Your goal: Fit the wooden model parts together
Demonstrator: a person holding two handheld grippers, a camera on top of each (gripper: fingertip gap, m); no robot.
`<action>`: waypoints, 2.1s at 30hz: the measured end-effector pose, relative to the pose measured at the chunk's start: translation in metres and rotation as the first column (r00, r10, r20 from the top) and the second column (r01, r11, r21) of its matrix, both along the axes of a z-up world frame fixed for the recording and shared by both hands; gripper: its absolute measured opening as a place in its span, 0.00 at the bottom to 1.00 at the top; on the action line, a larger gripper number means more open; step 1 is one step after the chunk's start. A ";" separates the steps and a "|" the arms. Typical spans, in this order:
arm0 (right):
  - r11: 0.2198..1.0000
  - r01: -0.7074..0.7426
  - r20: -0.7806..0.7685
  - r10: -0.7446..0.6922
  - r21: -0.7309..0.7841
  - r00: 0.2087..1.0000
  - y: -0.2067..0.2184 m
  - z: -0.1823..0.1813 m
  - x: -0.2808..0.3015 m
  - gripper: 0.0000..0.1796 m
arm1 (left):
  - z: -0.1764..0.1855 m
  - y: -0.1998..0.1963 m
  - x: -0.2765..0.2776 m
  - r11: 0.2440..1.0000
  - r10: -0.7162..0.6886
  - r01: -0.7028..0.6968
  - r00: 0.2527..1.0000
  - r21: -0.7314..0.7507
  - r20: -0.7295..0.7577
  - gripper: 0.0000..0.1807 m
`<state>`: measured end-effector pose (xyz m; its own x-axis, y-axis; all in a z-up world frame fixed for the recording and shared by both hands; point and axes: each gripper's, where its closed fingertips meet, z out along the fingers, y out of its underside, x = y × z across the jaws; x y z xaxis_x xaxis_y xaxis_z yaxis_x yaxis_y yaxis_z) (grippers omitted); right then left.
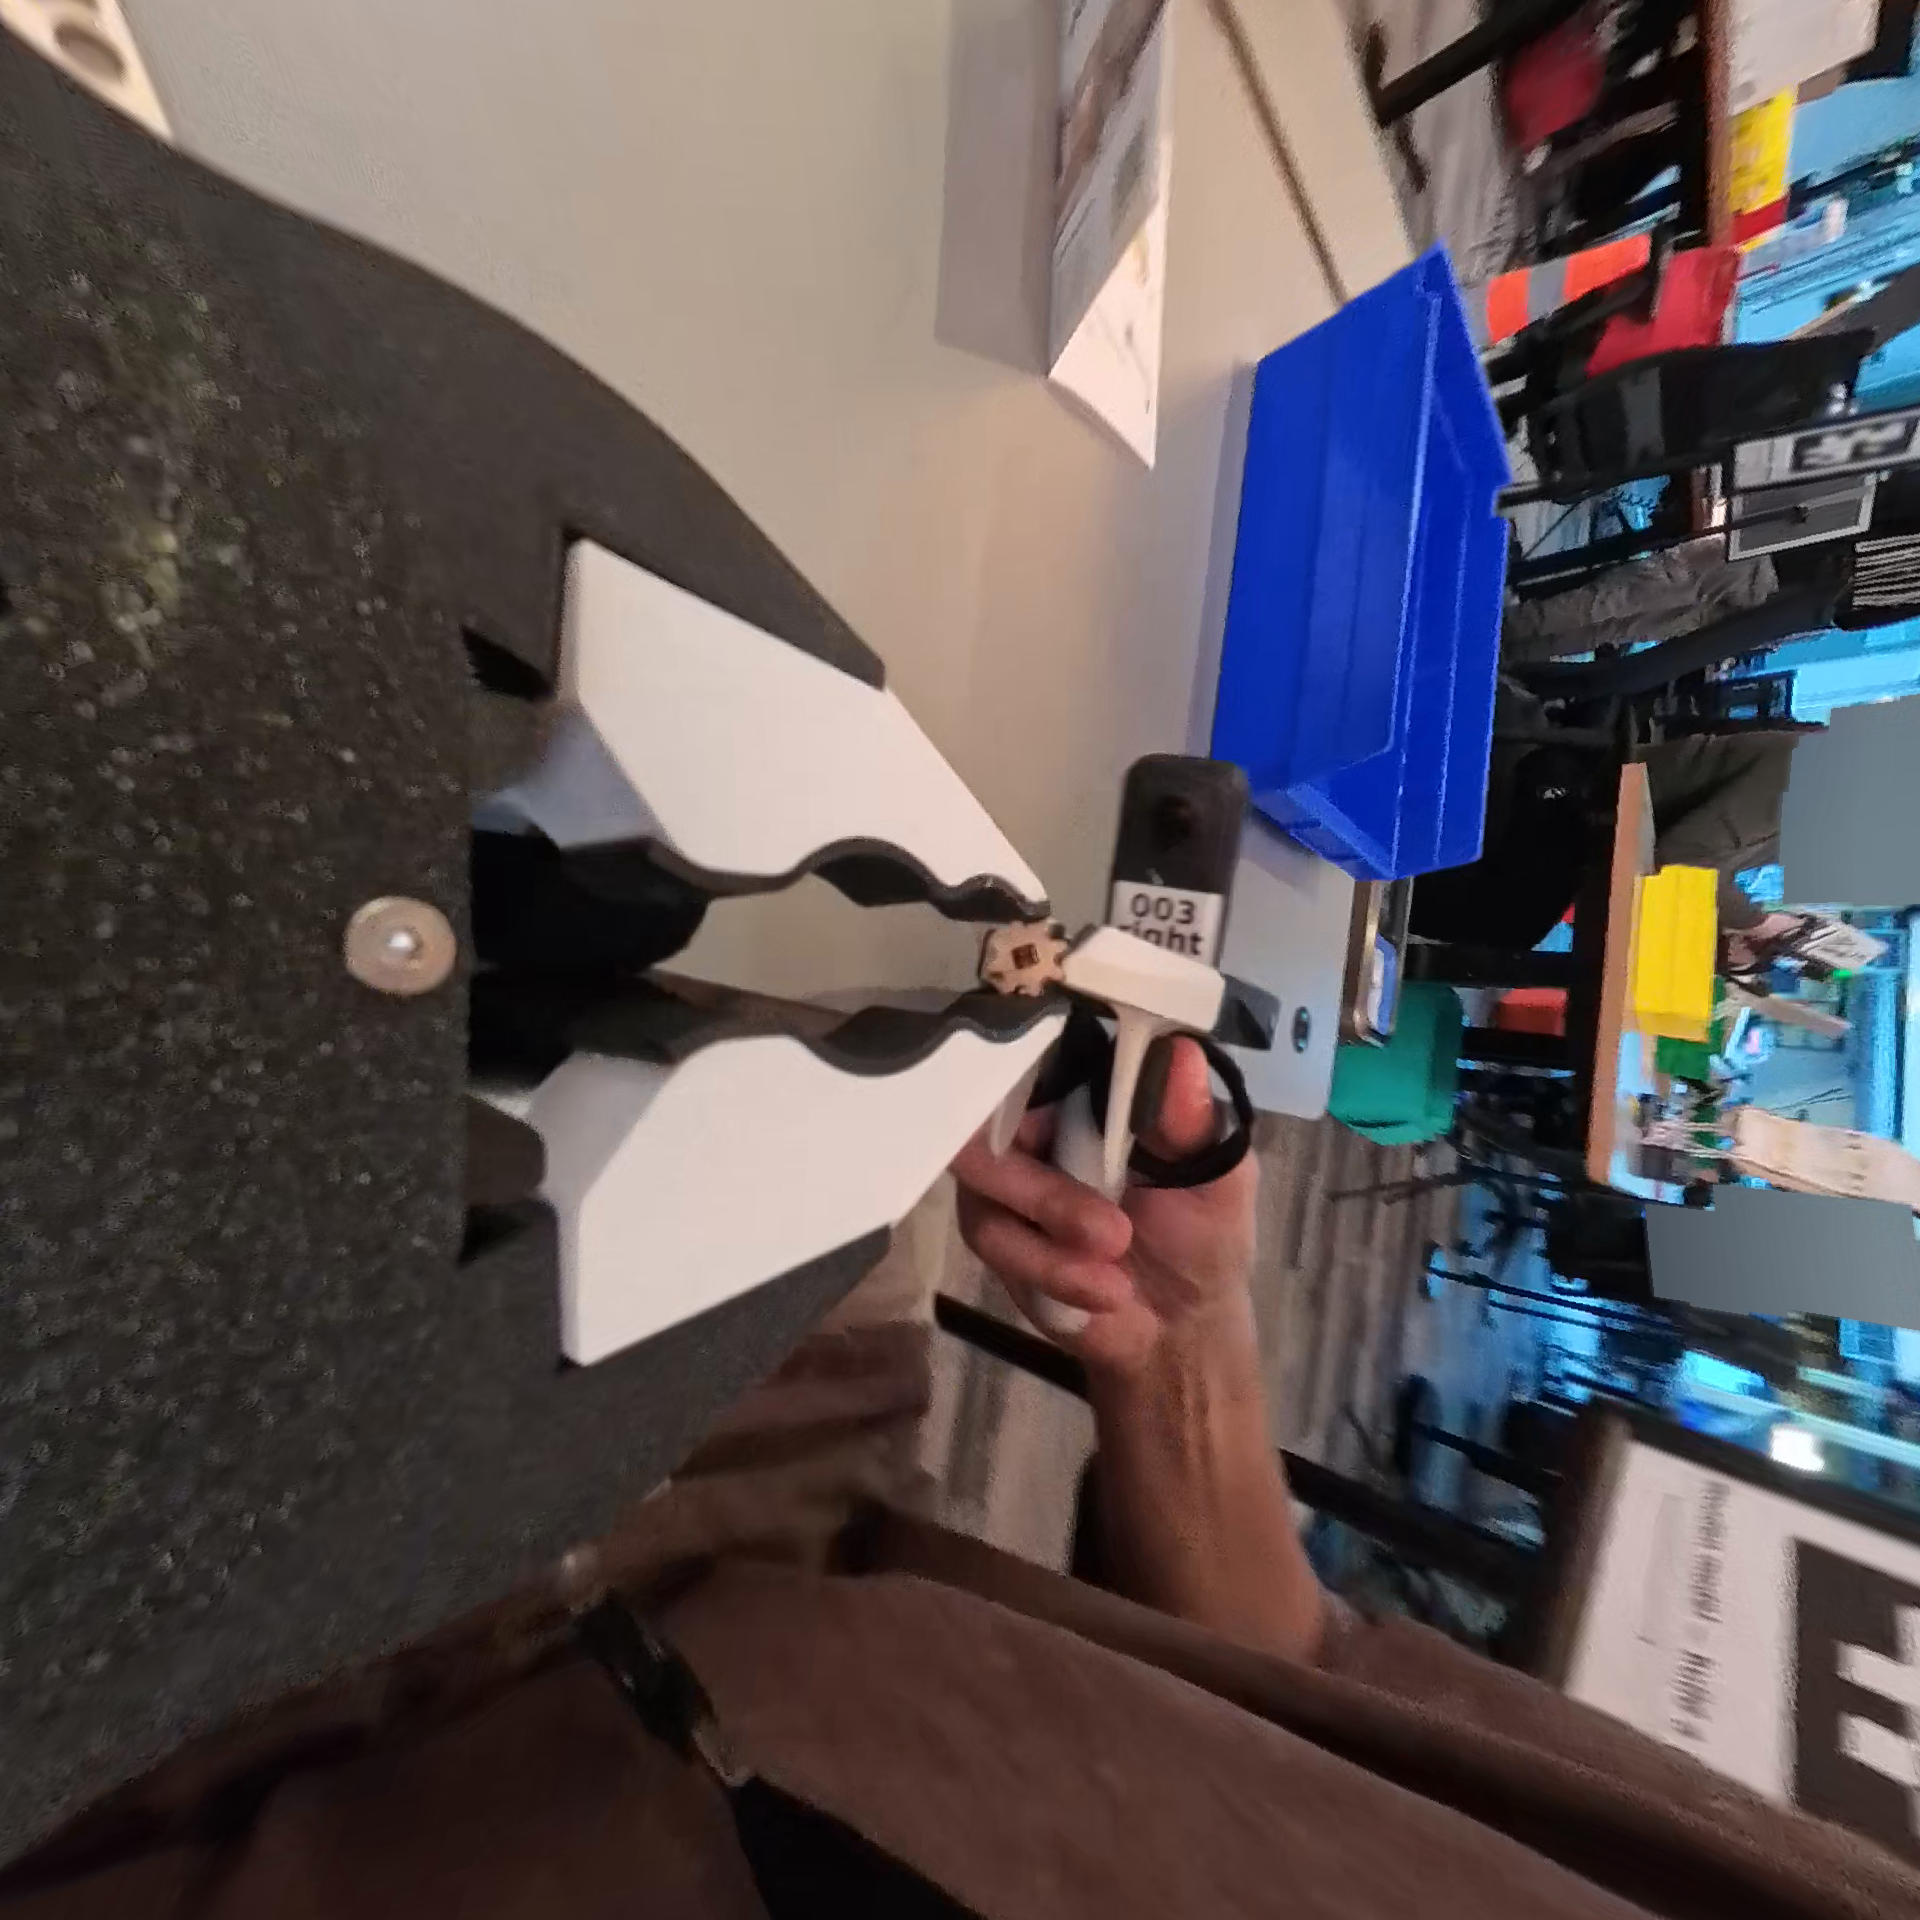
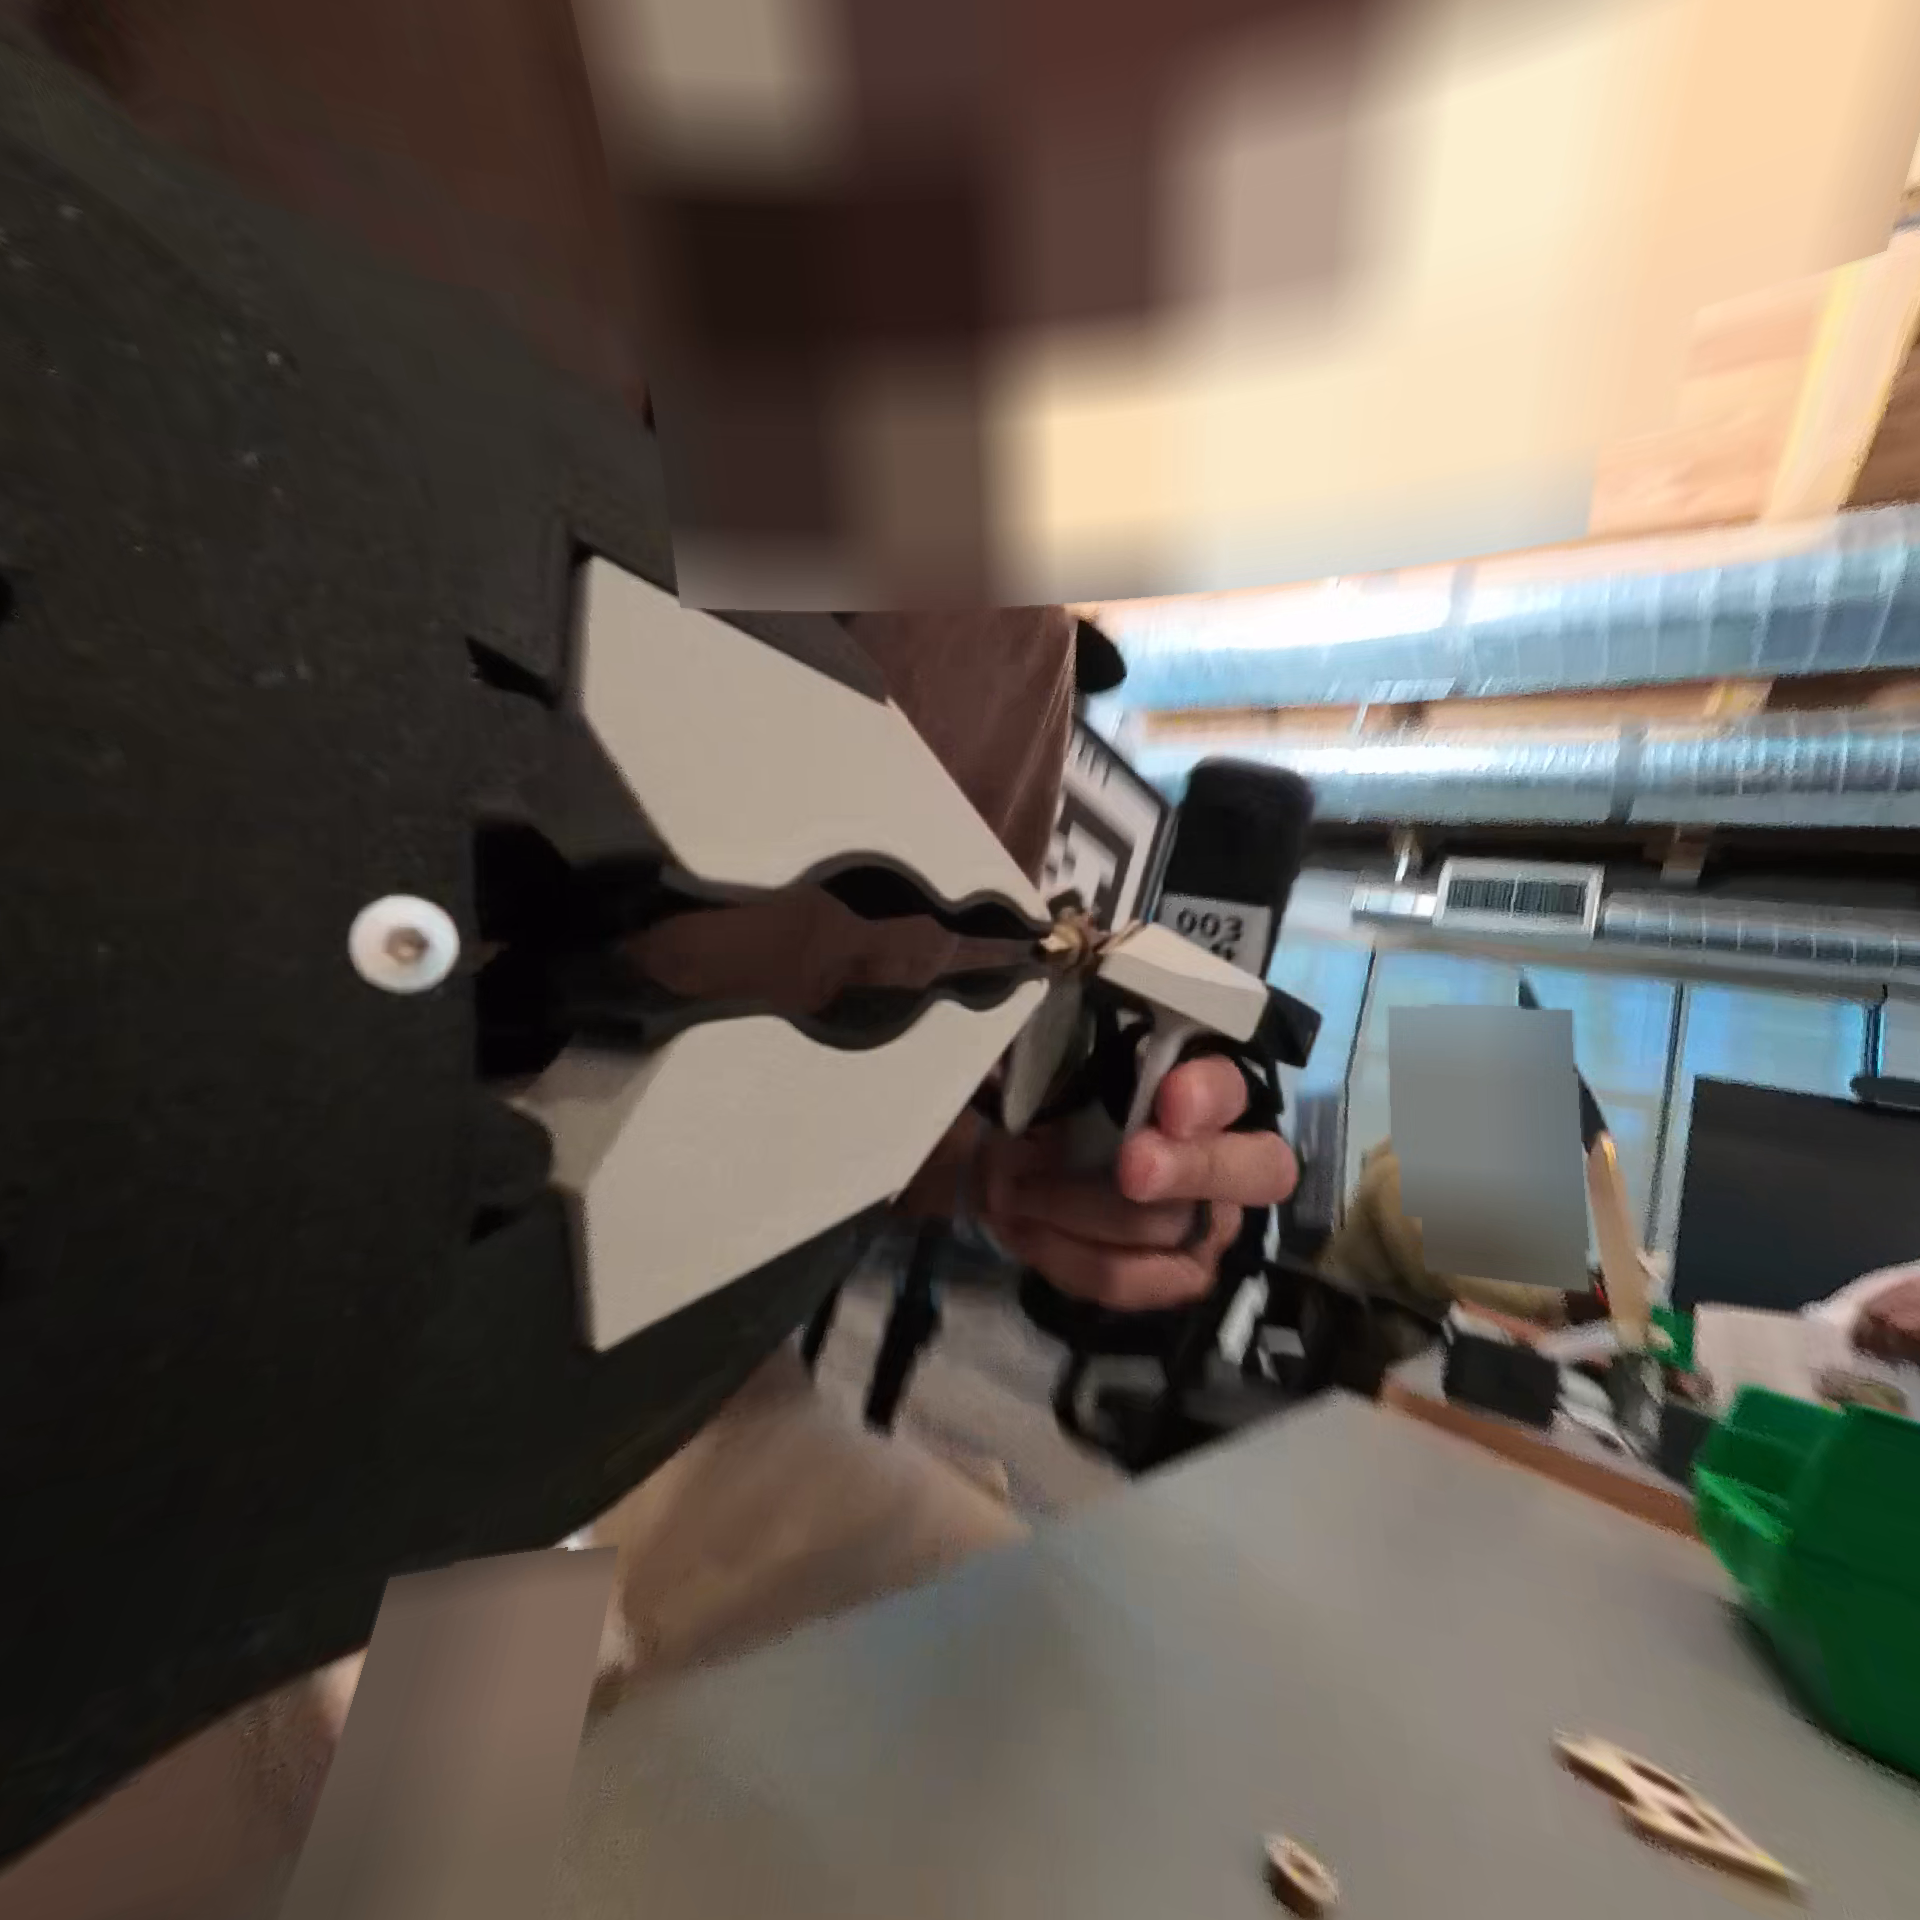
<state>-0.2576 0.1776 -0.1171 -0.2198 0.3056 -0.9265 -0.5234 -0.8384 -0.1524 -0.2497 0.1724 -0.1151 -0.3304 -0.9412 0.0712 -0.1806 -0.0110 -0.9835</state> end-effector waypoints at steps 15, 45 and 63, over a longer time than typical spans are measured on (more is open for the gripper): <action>0.425 -0.326 0.459 -0.888 0.844 0.031 -0.002 0.010 0.009 0.02 | 0.010 0.014 -0.001 0.649 -0.196 0.041 0.974 -0.760 -0.114 0.07; 0.489 -0.332 0.543 -0.835 0.806 0.089 -0.008 0.010 0.002 0.02 | 0.012 -0.012 0.003 0.552 -0.278 0.097 0.958 -0.829 -0.073 0.07; 0.674 -0.142 0.560 -0.456 0.725 0.692 -0.034 0.023 -0.017 0.01 | 0.024 -0.027 -0.027 0.973 -0.157 0.154 0.988 -0.172 -0.002 0.08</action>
